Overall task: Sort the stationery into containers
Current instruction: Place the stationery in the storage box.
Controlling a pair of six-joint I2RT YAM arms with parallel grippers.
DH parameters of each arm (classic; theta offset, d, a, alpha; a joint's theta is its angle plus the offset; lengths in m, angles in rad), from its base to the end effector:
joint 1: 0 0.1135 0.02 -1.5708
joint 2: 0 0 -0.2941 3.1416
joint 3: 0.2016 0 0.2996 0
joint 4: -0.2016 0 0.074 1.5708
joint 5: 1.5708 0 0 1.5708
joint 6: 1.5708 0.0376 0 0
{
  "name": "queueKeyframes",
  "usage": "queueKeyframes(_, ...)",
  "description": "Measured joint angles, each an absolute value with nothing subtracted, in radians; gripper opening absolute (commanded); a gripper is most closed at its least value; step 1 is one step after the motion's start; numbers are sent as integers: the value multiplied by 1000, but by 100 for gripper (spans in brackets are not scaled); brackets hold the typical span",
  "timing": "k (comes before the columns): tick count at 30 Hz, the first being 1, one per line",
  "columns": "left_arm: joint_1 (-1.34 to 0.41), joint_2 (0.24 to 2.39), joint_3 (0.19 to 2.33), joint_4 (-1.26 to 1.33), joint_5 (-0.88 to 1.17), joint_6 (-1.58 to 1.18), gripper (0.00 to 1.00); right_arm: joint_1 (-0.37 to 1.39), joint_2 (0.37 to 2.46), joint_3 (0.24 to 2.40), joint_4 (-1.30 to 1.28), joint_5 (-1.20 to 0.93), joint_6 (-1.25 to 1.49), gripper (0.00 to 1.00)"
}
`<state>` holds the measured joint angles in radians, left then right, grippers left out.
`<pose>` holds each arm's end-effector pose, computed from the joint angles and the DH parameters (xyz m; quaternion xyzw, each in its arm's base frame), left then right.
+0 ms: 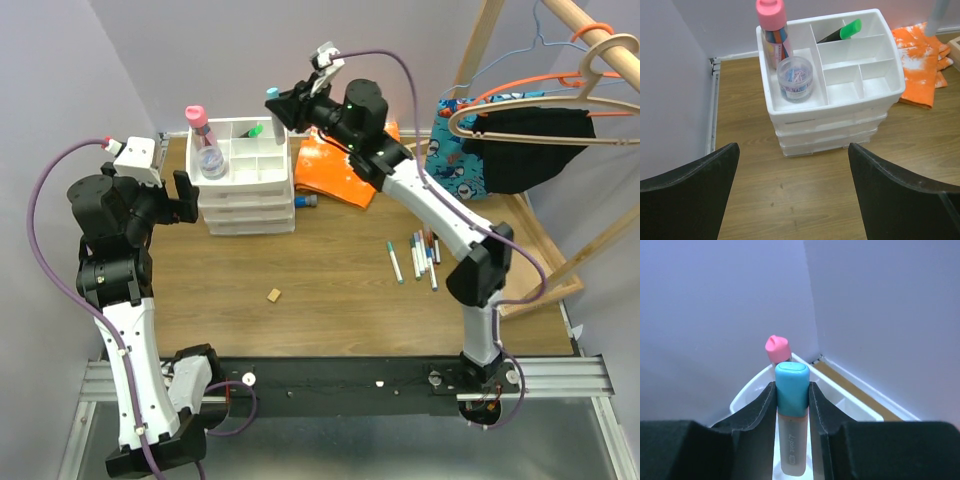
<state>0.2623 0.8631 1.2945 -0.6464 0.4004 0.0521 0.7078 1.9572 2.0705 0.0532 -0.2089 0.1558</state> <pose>0.1743 0.0316 0.4910 0.0440 0.7722 -0.0568 0.6313 0.3938 0.3472 0.4971 -0.2516 0.5963 0.3789 0.6614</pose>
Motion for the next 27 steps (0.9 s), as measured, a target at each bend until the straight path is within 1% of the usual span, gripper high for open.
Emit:
queueKeyframes(5,267,867,1295,-681,393,64,99,728,2160,2186,215,-204,156,26)
queueKeyframes(11,267,874,1283,-691,392,68,99,733,2351,2386,300,-191,156,28)
queueKeyframes(16,268,883,1268,-691,392,71,99,735,2378,2410,366,-183,155,28)
queueKeyframes(20,273,894,1257,-691,392,70,99,739,2380,2400,470,-178,148,28)
queueKeyframes(24,283,898,1250,-691,393,70,99,743,2411,2407,579,-176,140,32)
queueKeyframes(27,295,899,1249,-691,393,70,99,744,2474,2447,620,-167,135,34)
